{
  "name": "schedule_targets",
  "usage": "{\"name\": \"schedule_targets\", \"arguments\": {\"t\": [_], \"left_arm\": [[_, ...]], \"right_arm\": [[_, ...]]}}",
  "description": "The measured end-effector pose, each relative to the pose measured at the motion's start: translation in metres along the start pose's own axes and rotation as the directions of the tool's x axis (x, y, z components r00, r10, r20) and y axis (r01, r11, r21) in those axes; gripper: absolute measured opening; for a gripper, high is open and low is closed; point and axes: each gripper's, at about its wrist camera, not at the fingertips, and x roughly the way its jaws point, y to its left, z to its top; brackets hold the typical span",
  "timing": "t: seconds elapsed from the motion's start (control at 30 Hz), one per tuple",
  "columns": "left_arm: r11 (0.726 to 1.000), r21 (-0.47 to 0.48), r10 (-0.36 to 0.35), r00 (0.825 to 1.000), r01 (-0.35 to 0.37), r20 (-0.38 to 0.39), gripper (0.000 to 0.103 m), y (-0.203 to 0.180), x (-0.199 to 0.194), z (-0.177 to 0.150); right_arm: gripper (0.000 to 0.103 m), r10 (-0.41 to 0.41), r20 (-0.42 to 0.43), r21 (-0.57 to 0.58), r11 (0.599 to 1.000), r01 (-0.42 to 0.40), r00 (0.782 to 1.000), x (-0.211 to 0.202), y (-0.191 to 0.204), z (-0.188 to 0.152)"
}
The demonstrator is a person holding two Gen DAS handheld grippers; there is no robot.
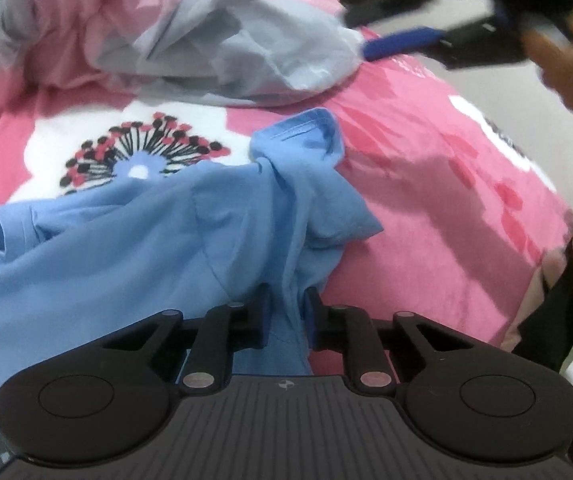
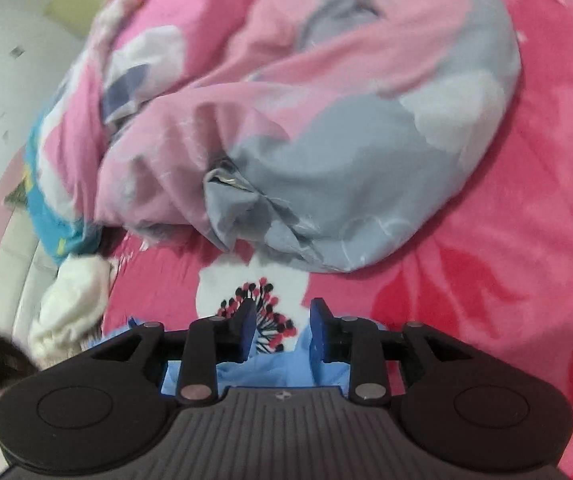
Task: Fold clothes
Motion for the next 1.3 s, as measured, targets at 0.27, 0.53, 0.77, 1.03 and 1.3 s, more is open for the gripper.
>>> {"name": "schedule_targets", "arguments": {"t": [0.27,0.53,0.77,1.03,1.3], "left_arm": [[0.999,-0.038,-0.032,0.999,0.032,0.002,0.017,0.007,0.002,0.001],[0.999,0.037,-0.024,1.000,0.024,0.016,0.017,0.003,-0.002,-0.002],[0.990,0.137,-0.027,1.000,0.025,0.013,0.024,-0.003,-0.010,-0.006],[0.957,0.289,-0.036,0.999,0.029,0.018,0.039,-0.020,-0.017,-0.012],[0.906,0.423,-0.041,0.999,0.032,0.012,0.042,-0.034,-0.019,-0.020]], "right_arm": [[0.032,-0.135,-0.287,-0.399,0.917,0.010,0.948,0.041,0.013,-0.048],[0.023,-0.174,-0.265,-0.528,0.849,0.008,0.949,0.054,0.023,-0.062],[0.002,-0.179,-0.219,-0.536,0.844,0.035,0.959,0.039,0.027,-0.058],[0.002,-0.219,-0.315,-0.420,0.905,0.071,0.924,0.012,0.021,-0.060],[0.001,-0.215,-0.400,-0.307,0.947,0.091,0.891,0.004,0.020,-0.061]]}}
